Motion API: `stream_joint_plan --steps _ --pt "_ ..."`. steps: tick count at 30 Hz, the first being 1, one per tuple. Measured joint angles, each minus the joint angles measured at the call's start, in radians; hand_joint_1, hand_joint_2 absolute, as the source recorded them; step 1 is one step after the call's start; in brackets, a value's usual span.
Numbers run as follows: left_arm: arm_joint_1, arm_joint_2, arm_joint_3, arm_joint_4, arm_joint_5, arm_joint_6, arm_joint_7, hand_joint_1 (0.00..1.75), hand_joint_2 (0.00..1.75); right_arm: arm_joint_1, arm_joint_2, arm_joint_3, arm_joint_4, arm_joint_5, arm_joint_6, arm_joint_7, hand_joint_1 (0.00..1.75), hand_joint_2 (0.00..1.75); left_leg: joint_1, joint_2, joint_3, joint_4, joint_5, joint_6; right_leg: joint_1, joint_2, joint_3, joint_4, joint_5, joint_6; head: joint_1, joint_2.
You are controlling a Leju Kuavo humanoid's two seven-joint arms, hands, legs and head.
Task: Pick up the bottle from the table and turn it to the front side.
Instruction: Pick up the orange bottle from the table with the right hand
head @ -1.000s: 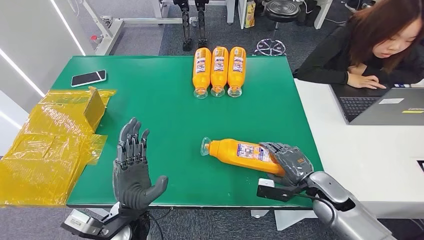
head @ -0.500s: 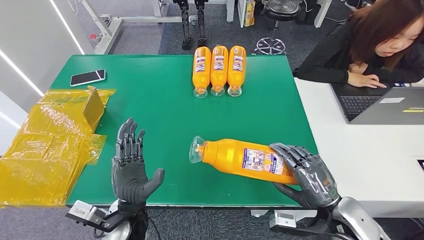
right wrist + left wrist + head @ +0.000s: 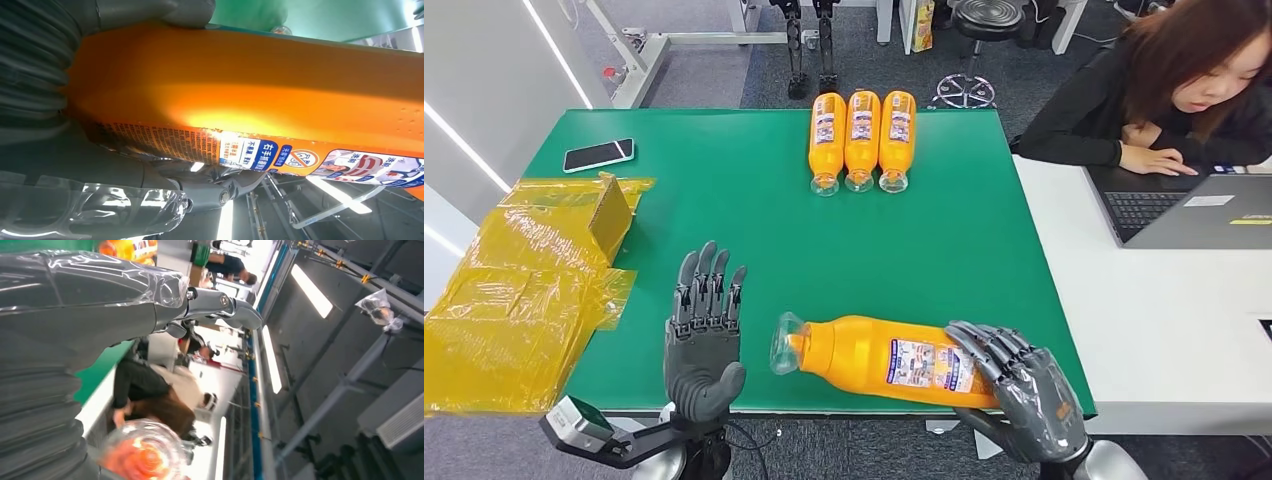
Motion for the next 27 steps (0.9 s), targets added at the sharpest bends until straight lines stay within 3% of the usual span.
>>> stream_joint_plan --steps 14,27 --pt "0.001 -0.025 -0.017 -0.022 0.017 -0.076 0.021 0.0 1.75 0.001 0.178 0.101 0.008 0.158 -0.046 0.026 1.75 1.75 0.0 0.001 0.0 -0.001 0.001 -0.001 0.0 0.0 0.0 0.0 0.0 0.0 0.0 0.0" --pt "-0.086 -0.041 -0.07 0.035 0.05 -0.134 0.016 0.0 1.75 -0.034 0.307 0.171 0.008 0.178 -0.021 0.065 1.75 1.75 0.0 0.001 0.0 -0.001 0.001 -0.001 0.0 0.0 -0.001 0.0 0.0 -0.001 0.0 0.0"
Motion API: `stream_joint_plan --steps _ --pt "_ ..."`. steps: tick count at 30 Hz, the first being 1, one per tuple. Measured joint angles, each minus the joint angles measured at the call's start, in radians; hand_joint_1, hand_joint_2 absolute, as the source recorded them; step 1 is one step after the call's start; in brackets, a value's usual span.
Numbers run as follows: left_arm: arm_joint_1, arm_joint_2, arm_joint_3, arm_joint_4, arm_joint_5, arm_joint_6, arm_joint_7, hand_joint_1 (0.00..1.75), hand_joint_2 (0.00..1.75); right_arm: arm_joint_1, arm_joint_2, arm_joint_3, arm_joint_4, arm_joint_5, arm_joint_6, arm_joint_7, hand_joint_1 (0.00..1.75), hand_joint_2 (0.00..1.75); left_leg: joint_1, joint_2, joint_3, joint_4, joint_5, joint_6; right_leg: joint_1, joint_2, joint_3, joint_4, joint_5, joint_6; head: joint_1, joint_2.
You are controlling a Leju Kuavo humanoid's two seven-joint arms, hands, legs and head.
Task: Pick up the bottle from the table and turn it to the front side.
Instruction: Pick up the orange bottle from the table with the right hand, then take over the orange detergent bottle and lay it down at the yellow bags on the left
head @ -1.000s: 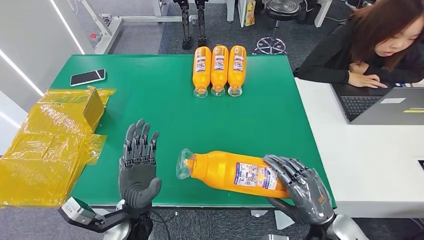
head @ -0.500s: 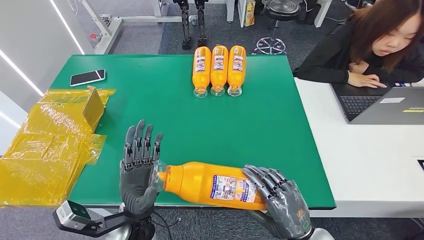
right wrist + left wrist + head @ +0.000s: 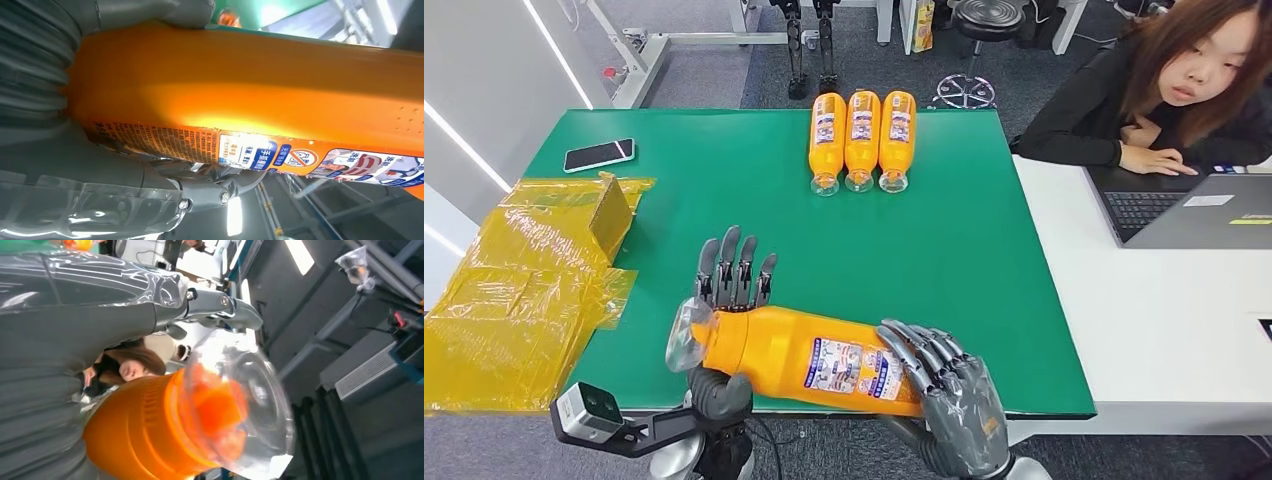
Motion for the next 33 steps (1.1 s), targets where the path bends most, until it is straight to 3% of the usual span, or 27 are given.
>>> stream_joint_plan --steps 6,18,19,23,30,33 --pt "-0.045 0.0 -0.027 0.04 0.026 0.002 -0.011 0.0 1.75 -0.045 0.027 0.037 0.037 -0.06 0.019 0.002 1.75 1.75 0.0 0.0 0.0 0.0 0.0 0.0 0.0 0.0 0.0 0.0 0.0 0.0 0.0 0.0" --pt "-0.057 0.0 -0.034 0.072 0.03 0.003 -0.015 0.0 1.75 -0.065 0.035 0.05 0.069 -0.071 0.017 0.001 1.75 1.75 0.0 0.0 0.0 0.0 0.0 0.0 0.0 0.0 0.0 0.0 0.0 0.0 0.0 0.0" --pt "-0.057 0.0 -0.034 0.073 0.03 0.003 -0.015 0.06 1.75 -0.065 0.035 0.05 0.07 -0.071 0.016 0.001 1.75 1.75 0.0 0.0 0.0 0.0 0.0 0.0 0.0 0.0 0.0 0.0 0.0 0.0 0.0 0.0" --pt "-0.058 0.0 -0.034 0.076 0.03 0.004 -0.015 1.36 1.75 -0.065 0.037 0.051 0.072 -0.072 0.015 0.001 1.73 1.75 0.0 0.0 0.0 0.0 0.0 0.0 0.0 0.0 0.0 0.0 0.0 0.0 0.0 0.0" --pt "-0.055 0.002 -0.038 0.076 0.077 0.008 -0.021 1.37 1.75 -0.077 0.035 0.063 0.116 -0.162 -0.003 -0.037 1.73 1.75 0.0 0.0 0.0 0.0 0.0 0.0 0.0 0.0 0.0 0.0 0.0 0.0 0.0 0.0" --pt "-0.045 0.008 -0.038 0.074 0.091 0.014 -0.018 1.6 1.75 -0.085 0.03 0.072 0.144 -0.194 -0.017 -0.066 1.73 1.75 0.0 0.0 0.0 0.0 0.0 0.0 0.0 0.0 0.0 0.0 0.0 0.0 0.0 0.0"
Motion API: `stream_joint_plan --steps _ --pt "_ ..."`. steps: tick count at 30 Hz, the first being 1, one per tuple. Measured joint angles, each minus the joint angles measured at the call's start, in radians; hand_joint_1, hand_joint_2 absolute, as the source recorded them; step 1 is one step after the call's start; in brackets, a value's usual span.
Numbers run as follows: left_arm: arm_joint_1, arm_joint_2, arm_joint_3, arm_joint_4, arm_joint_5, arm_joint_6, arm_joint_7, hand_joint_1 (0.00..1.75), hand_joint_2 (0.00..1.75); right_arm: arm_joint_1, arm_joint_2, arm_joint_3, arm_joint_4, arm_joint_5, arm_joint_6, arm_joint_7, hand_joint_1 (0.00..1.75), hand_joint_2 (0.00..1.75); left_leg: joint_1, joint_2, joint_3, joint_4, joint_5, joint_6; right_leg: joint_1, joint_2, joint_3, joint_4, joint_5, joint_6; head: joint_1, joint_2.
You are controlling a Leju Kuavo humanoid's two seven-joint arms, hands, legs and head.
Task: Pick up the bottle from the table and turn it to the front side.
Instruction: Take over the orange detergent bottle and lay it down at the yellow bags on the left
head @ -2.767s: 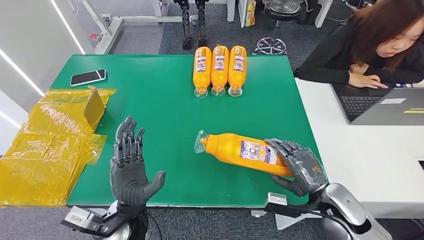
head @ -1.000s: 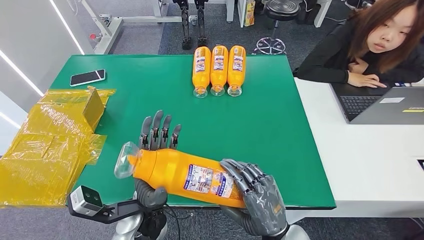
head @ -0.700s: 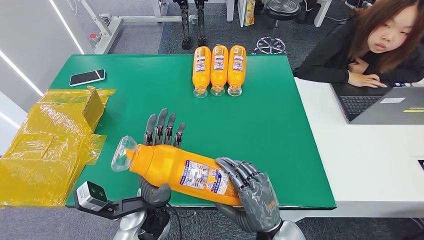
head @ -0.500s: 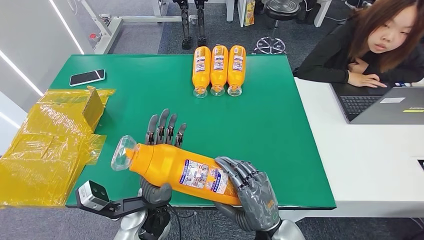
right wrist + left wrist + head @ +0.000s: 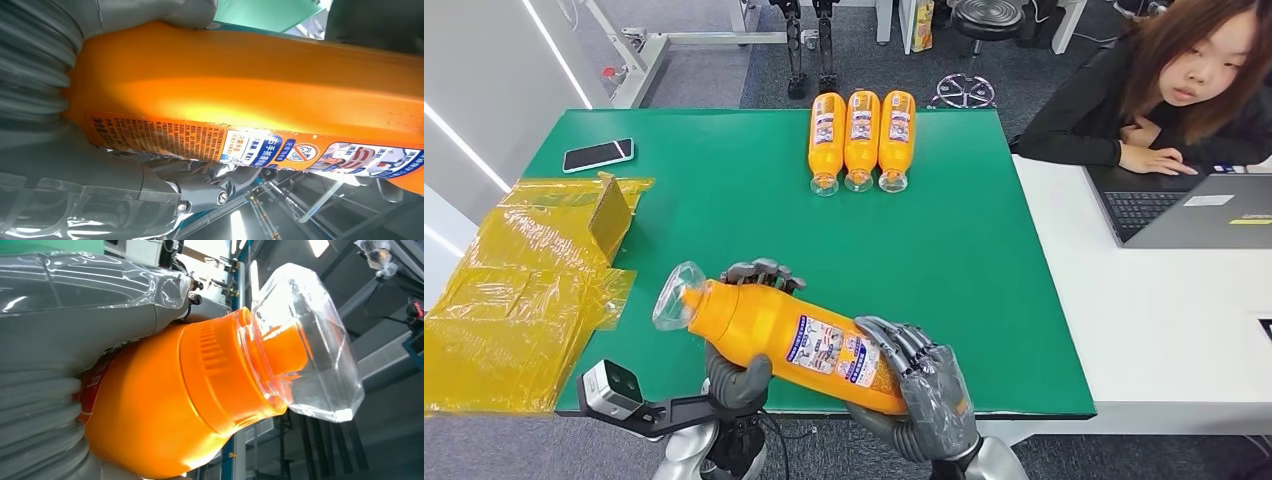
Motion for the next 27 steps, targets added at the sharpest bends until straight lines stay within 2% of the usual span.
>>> stream_joint_plan --steps 2,14,17,21,27 --pt "0.01 0.005 0.0 -0.003 0.004 0.006 0.0 1.75 1.75 -0.004 -0.002 0.005 0.014 -0.008 -0.002 -0.012 1.72 1.75 0.0 0.0 0.0 0.0 0.0 0.0 0.0 0.0 0.0 0.0 0.0 0.0 0.0 0.0" --pt "0.027 0.012 0.0 -0.005 0.017 0.008 0.0 1.75 1.75 0.001 -0.01 0.023 0.041 -0.011 -0.001 -0.014 1.69 1.75 0.0 0.0 0.0 0.0 0.0 0.0 0.0 0.0 0.0 0.0 0.0 0.0 0.0 0.0" --pt "0.027 0.014 0.0 -0.005 0.021 0.005 0.0 1.75 1.75 0.005 -0.01 0.024 0.04 -0.006 -0.002 -0.01 1.62 1.75 0.0 0.0 0.0 0.0 0.0 0.0 0.0 0.0 0.0 0.0 0.0 0.0 0.0 0.0" --pt "0.027 0.016 0.0 -0.005 0.022 0.004 0.0 1.75 1.75 0.013 -0.011 0.024 0.038 -0.004 -0.002 -0.006 0.0 1.75 0.0 0.0 0.0 0.0 0.0 0.0 0.0 0.0 -0.001 0.0 0.0 0.0 0.0 0.0" --pt "0.022 0.017 0.0 -0.005 0.022 0.006 0.003 1.75 1.75 0.032 -0.02 0.027 0.037 0.013 -0.002 -0.006 0.0 1.75 0.0 0.001 0.0 0.0 0.0 0.0 0.0 0.001 -0.001 0.0 0.0 0.0 0.0 0.0"
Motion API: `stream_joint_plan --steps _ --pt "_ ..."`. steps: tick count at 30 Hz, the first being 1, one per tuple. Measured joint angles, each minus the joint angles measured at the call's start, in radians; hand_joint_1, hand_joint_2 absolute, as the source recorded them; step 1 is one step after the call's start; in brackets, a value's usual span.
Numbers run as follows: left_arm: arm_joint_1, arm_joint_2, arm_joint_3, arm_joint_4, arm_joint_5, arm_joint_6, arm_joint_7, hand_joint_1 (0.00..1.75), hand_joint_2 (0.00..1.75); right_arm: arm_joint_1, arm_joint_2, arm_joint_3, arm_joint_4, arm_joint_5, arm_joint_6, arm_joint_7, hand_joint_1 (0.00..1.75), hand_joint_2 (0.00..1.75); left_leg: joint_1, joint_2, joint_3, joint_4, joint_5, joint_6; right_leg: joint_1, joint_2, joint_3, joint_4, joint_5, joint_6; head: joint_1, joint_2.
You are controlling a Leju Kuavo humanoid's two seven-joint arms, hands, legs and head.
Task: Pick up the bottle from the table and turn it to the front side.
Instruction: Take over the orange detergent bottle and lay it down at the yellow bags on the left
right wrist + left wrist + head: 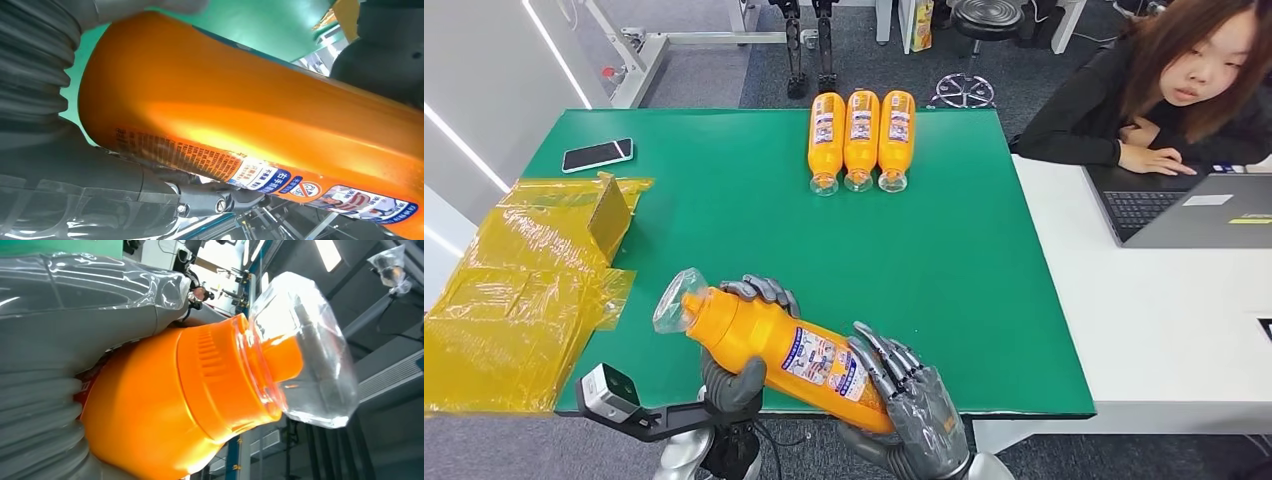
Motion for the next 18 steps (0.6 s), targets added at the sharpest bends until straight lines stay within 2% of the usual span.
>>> stream_joint_plan --steps 13,15,18 --pt "-0.001 0.0 0.006 -0.002 -0.025 0.026 0.006 1.75 1.75 -0.007 0.018 0.0 0.008 0.017 -0.025 -0.007 0.0 1.75 0.0 0.0 0.0 0.0 0.0 0.0 0.0 0.0 0.0 0.0 0.0 0.0 0.0 0.0" --pt "-0.006 0.002 0.011 -0.002 -0.091 0.083 -0.001 1.75 1.75 -0.01 0.024 0.001 0.012 0.018 -0.033 -0.011 0.0 1.75 0.0 0.0 0.0 0.0 0.0 0.0 0.0 0.0 0.0 0.0 0.0 0.0 0.0 0.0" --pt "-0.029 0.014 0.038 -0.002 -0.254 0.228 -0.008 1.74 1.75 -0.017 0.034 0.003 0.019 0.019 -0.039 -0.019 0.0 1.75 0.0 0.0 0.0 0.0 0.0 0.0 0.0 0.0 0.0 0.001 0.0 0.0 0.0 0.0"
